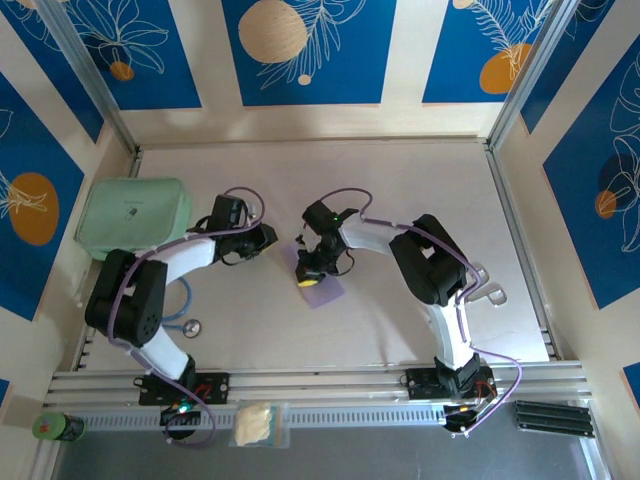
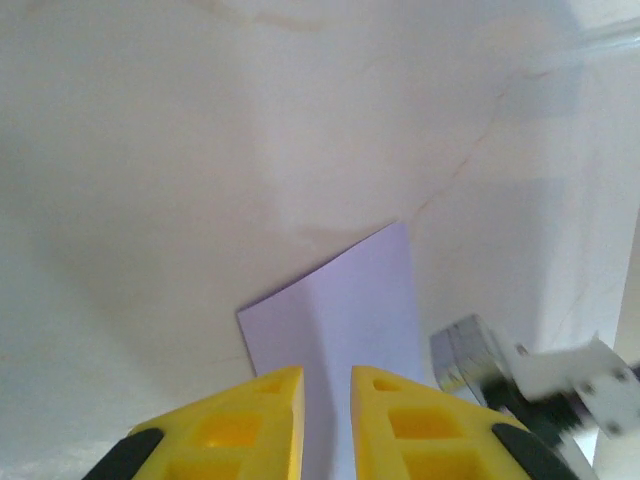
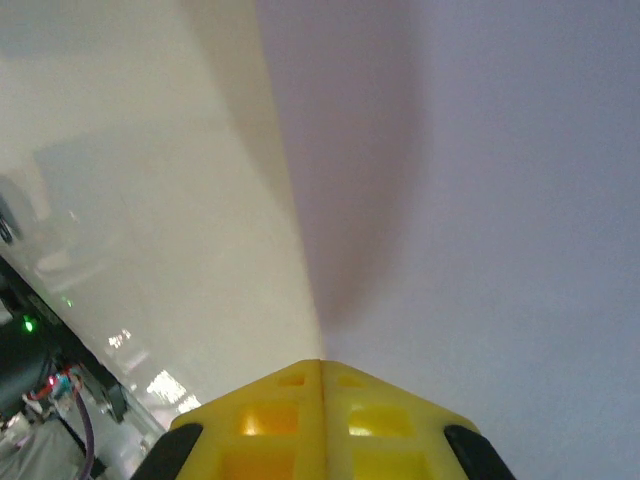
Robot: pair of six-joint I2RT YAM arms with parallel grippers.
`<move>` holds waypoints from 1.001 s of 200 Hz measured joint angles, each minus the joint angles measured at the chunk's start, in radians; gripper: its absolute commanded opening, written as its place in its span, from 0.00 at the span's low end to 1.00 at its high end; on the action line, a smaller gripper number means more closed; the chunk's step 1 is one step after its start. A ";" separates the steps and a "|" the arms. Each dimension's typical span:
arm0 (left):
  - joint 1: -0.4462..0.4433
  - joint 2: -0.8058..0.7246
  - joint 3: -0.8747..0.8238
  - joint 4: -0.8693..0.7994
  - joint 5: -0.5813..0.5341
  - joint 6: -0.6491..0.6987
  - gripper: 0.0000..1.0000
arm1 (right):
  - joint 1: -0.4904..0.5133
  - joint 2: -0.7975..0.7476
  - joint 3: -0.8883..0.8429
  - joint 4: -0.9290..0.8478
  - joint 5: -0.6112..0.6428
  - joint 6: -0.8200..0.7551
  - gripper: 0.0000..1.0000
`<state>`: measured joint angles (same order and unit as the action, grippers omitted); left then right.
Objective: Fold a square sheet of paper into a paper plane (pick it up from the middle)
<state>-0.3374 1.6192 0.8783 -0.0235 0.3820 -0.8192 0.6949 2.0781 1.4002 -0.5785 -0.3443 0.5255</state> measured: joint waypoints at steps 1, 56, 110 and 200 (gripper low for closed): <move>-0.001 -0.001 0.001 0.000 -0.002 0.000 0.20 | -0.002 0.001 0.004 0.001 0.000 0.001 0.00; -0.084 0.113 0.011 0.038 -0.008 -0.029 0.10 | -0.048 0.046 0.087 0.043 0.000 -0.015 0.00; -0.090 0.185 0.011 0.068 0.003 -0.074 0.05 | -0.040 0.046 0.029 0.066 -0.047 -0.012 0.00; -0.091 0.201 0.011 0.088 0.002 -0.093 0.03 | -0.007 0.011 -0.060 0.069 -0.072 0.005 0.00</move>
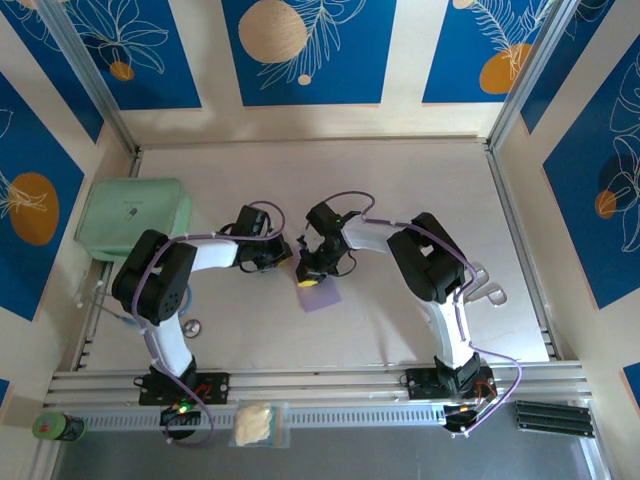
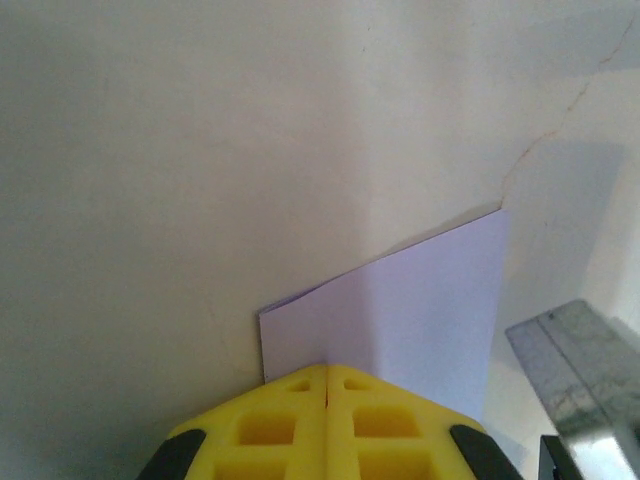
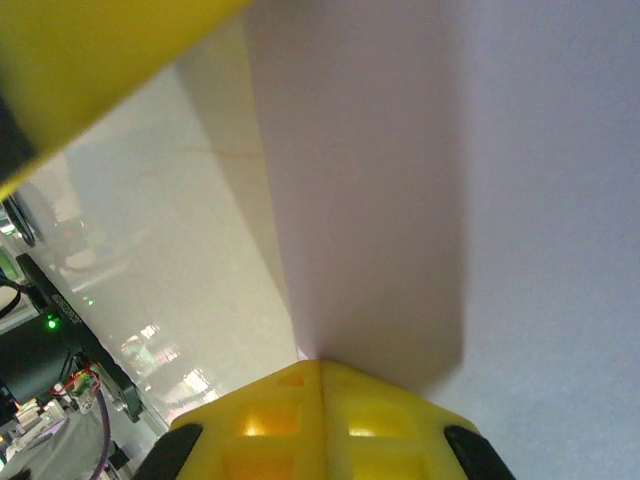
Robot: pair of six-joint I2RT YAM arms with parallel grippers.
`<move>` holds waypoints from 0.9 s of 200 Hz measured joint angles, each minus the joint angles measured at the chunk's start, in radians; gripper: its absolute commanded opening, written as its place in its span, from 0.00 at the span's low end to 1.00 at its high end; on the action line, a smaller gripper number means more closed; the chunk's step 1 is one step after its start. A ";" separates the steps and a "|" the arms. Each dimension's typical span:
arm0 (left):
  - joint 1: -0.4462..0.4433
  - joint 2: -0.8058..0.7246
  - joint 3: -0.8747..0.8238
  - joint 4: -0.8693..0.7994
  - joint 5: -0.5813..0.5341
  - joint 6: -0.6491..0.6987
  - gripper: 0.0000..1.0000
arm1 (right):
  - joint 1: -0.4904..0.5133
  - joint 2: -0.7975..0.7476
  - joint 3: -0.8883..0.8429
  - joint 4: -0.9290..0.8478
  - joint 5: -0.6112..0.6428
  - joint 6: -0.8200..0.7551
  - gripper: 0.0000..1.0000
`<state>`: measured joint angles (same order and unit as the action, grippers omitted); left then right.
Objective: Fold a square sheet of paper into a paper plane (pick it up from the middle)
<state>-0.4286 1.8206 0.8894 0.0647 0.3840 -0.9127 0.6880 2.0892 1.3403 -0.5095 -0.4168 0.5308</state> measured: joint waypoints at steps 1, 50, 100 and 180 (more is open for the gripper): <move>0.000 0.000 0.000 0.000 0.000 0.000 0.03 | 0.000 -0.003 -0.002 -0.001 0.000 0.000 0.00; 0.000 0.002 0.000 0.005 0.000 -0.008 0.02 | 0.032 -0.053 -0.069 -0.034 -0.003 0.000 0.00; 0.000 0.002 -0.018 0.050 0.000 -0.046 0.05 | 0.031 -0.066 -0.079 -0.043 0.023 -0.001 0.00; 0.000 0.002 0.011 0.084 0.034 -0.097 0.16 | -0.091 -0.063 -0.022 -0.090 0.143 -0.091 0.00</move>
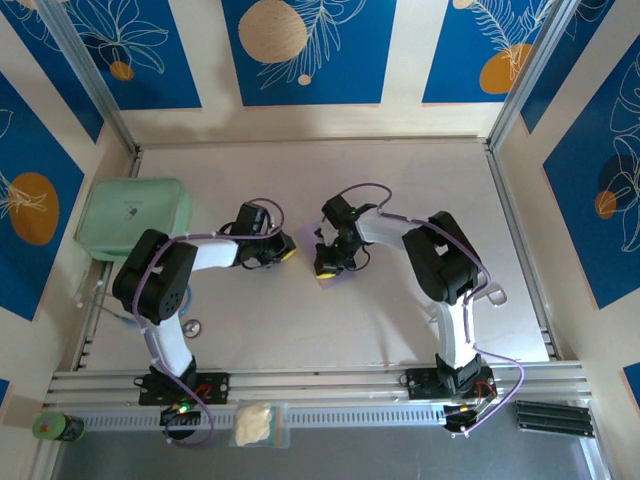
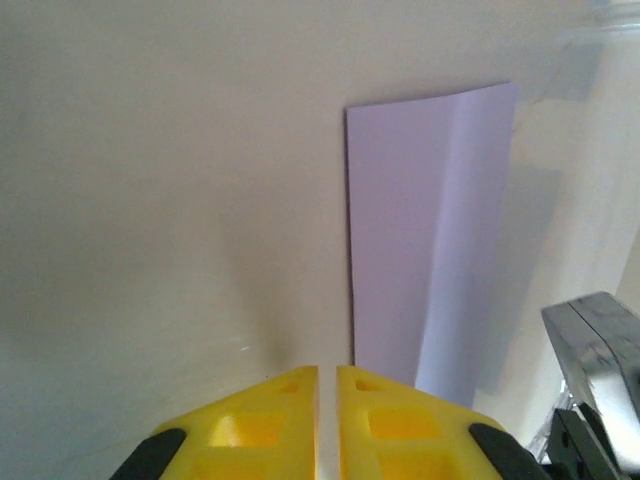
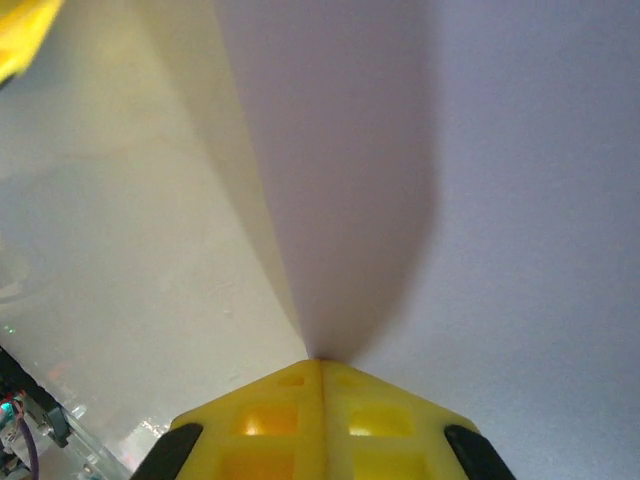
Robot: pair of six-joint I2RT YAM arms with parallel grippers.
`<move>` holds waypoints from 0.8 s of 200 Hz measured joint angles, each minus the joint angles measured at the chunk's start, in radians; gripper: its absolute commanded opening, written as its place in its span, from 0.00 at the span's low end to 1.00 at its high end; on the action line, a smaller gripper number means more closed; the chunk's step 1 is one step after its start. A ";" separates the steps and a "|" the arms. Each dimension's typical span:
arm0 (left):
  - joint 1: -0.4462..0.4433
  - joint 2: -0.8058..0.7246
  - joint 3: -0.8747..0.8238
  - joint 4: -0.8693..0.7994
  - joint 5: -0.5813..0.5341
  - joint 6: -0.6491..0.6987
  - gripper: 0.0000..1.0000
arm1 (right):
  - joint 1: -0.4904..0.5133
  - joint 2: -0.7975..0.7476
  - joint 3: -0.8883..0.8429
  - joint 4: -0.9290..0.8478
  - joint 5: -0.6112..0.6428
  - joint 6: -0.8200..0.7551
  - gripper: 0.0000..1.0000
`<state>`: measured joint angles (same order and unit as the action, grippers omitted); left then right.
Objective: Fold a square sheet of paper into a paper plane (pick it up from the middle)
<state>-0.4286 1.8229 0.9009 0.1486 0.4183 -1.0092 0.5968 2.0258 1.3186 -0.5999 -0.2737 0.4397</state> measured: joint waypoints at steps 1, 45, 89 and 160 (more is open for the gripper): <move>0.000 0.000 0.001 0.000 0.000 0.001 0.16 | -0.001 0.000 0.000 0.000 0.000 0.000 0.00; 0.000 0.021 0.039 0.039 0.043 0.019 0.18 | -0.014 -0.013 -0.010 0.037 -0.062 0.019 0.00; -0.015 0.065 0.084 0.079 0.087 0.018 0.17 | -0.016 -0.032 -0.021 0.100 -0.078 0.108 0.00; -0.039 0.164 0.158 0.018 0.071 0.020 0.09 | -0.021 -0.021 -0.023 0.137 -0.077 0.179 0.00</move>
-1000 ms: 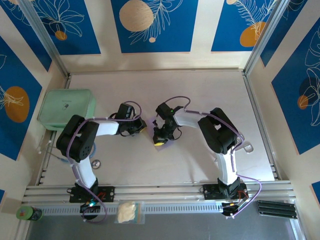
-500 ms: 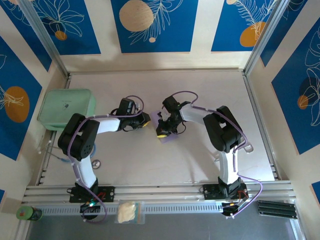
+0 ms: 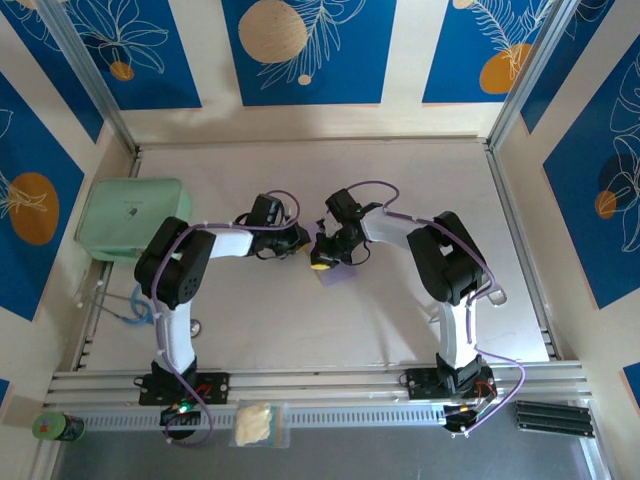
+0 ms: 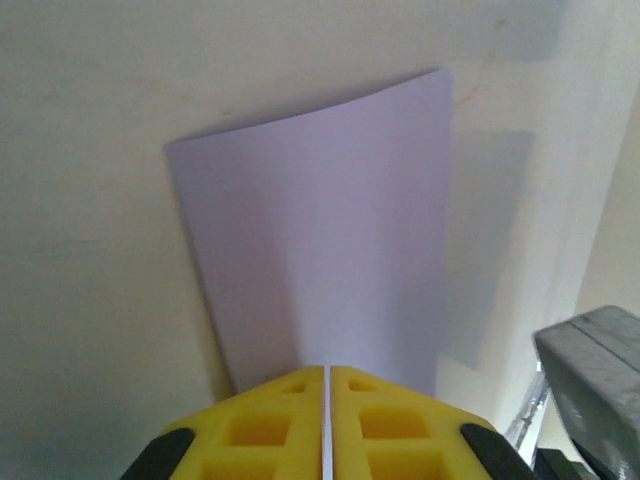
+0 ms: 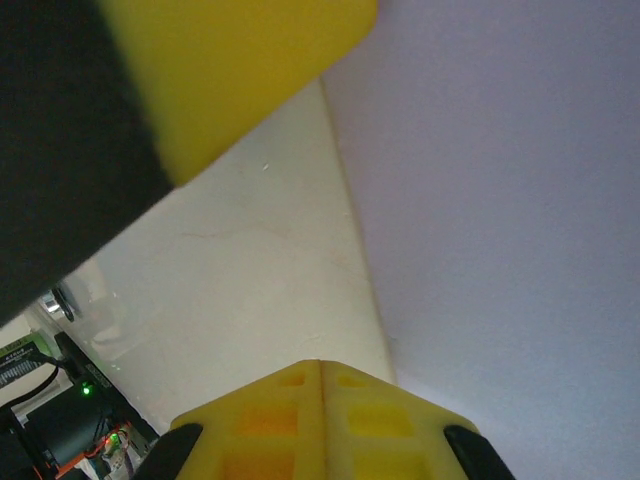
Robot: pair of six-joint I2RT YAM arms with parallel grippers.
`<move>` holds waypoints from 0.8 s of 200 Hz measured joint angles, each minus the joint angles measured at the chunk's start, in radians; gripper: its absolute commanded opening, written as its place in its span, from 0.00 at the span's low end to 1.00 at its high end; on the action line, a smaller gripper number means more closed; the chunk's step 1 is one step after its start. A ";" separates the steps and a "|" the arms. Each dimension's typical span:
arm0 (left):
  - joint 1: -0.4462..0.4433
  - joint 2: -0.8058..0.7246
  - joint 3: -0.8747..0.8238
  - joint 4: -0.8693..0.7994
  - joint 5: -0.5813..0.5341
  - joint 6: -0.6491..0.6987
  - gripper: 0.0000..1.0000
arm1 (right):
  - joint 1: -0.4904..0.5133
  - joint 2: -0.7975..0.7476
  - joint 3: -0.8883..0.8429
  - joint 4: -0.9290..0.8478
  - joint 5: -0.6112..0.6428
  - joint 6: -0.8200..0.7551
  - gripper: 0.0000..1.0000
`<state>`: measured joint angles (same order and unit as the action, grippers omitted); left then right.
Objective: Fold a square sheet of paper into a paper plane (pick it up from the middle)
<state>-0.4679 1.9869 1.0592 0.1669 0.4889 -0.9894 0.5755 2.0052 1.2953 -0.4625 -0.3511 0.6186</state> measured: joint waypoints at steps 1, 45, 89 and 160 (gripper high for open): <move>0.000 0.001 0.000 -0.001 0.000 0.000 0.09 | 0.000 0.001 0.000 0.000 0.000 0.000 0.00; 0.000 0.007 0.005 -0.023 -0.015 0.003 0.07 | 0.000 0.009 -0.035 0.001 0.004 0.003 0.00; 0.000 0.007 0.010 -0.036 -0.022 0.021 0.06 | -0.005 0.000 -0.083 0.042 -0.019 0.003 0.00; 0.000 0.008 0.023 -0.060 -0.022 0.037 0.05 | 0.002 -0.113 -0.251 0.062 -0.053 0.001 0.00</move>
<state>-0.4683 1.9953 1.0817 0.1070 0.4667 -0.9520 0.5774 1.8927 1.0443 -0.4004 -0.4046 0.6197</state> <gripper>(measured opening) 0.061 0.048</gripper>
